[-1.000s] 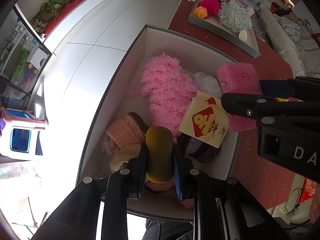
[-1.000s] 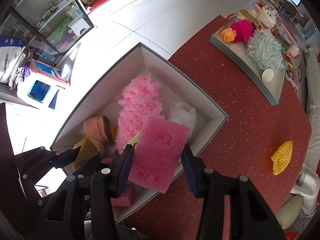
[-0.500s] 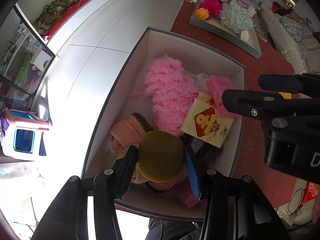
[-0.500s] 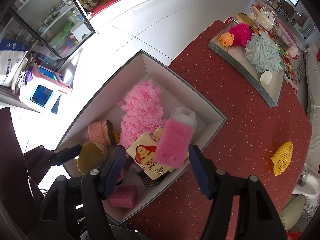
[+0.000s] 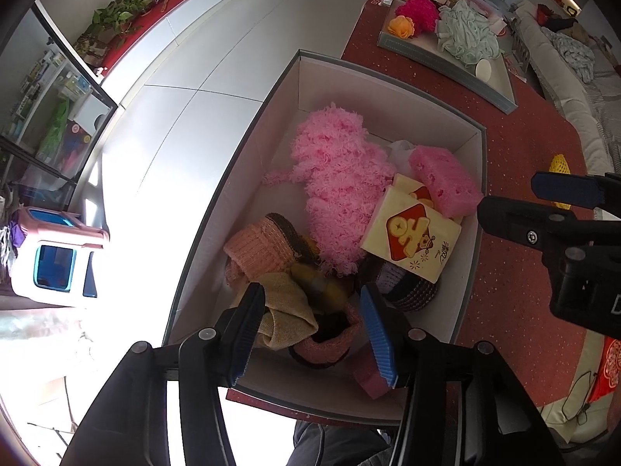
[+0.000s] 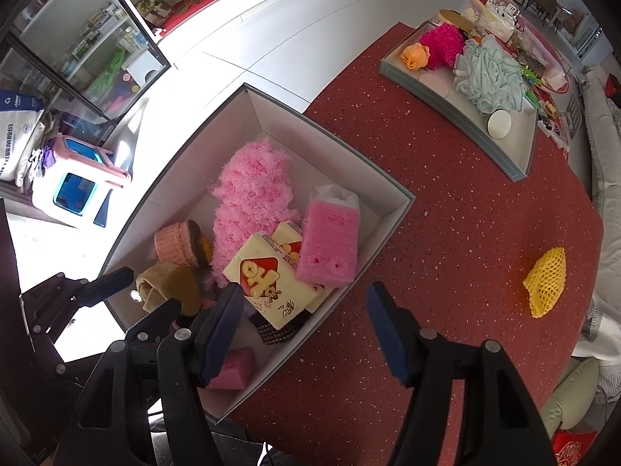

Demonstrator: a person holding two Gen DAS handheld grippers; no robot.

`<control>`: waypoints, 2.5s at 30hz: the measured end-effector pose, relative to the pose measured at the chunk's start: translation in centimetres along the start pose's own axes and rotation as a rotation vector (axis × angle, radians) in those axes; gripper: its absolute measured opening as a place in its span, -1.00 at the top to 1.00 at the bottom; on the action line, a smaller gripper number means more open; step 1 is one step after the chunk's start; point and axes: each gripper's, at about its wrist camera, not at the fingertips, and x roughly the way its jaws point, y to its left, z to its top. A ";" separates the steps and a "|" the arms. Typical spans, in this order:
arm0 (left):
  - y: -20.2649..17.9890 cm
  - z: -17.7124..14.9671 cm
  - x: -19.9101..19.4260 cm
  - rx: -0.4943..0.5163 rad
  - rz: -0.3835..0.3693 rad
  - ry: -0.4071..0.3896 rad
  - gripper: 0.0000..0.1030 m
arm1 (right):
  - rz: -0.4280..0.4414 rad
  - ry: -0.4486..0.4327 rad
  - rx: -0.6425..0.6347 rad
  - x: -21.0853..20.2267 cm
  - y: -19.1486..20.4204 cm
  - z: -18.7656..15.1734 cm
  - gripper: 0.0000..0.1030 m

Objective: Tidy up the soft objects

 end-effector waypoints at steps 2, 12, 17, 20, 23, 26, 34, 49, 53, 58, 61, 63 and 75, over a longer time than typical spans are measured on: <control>-0.2 0.0 0.0 0.008 0.007 0.000 -0.03 | 0.001 0.004 0.007 0.0 -0.2 -0.3 -0.35; -0.5 0.0 -0.4 0.007 0.071 0.004 -0.23 | -0.015 -0.013 -0.034 -0.8 0.3 -1.0 -0.35; 0.1 0.0 -1.7 -0.013 0.063 -0.054 -0.55 | -0.016 -0.014 -0.037 -0.9 0.1 -1.3 -0.35; 0.4 0.1 -2.1 -0.022 0.061 -0.071 -0.55 | -0.016 -0.014 -0.037 -0.9 0.1 -1.3 -0.35; 0.7 0.0 -2.4 -0.032 0.043 -0.079 -0.55 | -0.013 -0.015 -0.041 -1.0 0.1 -1.4 -0.35; 0.6 -0.1 -2.5 -0.026 0.061 -0.075 -0.55 | -0.010 -0.018 -0.046 -1.1 0.2 -1.4 -0.35; -0.3 -0.6 -2.4 0.012 0.121 -0.050 -0.55 | -0.004 -0.022 -0.046 -1.2 0.3 -1.4 -0.35; -1.8 -1.2 -4.2 0.061 0.083 -0.088 -0.55 | -0.004 -0.020 -0.049 -1.2 0.5 -1.4 -0.36; -1.7 -1.4 -4.3 0.066 0.100 -0.091 -0.55 | -0.004 -0.020 -0.055 -1.1 0.7 -1.5 -0.36; -1.0 -1.3 -4.4 0.038 0.122 -0.083 -0.55 | -0.005 -0.021 -0.055 -1.0 0.7 -1.4 -0.36; -0.9 -1.3 -4.4 0.039 0.146 -0.081 -0.55 | -0.004 -0.020 -0.056 -1.0 0.7 -1.4 -0.36; -0.9 -1.1 -4.1 0.034 0.181 -0.052 -0.55 | -0.003 -0.017 -0.057 -1.0 0.7 -1.4 -0.36; -0.9 -1.1 -4.3 0.028 0.086 -0.020 -0.55 | -0.007 -0.012 -0.069 -0.8 1.2 -1.5 -0.36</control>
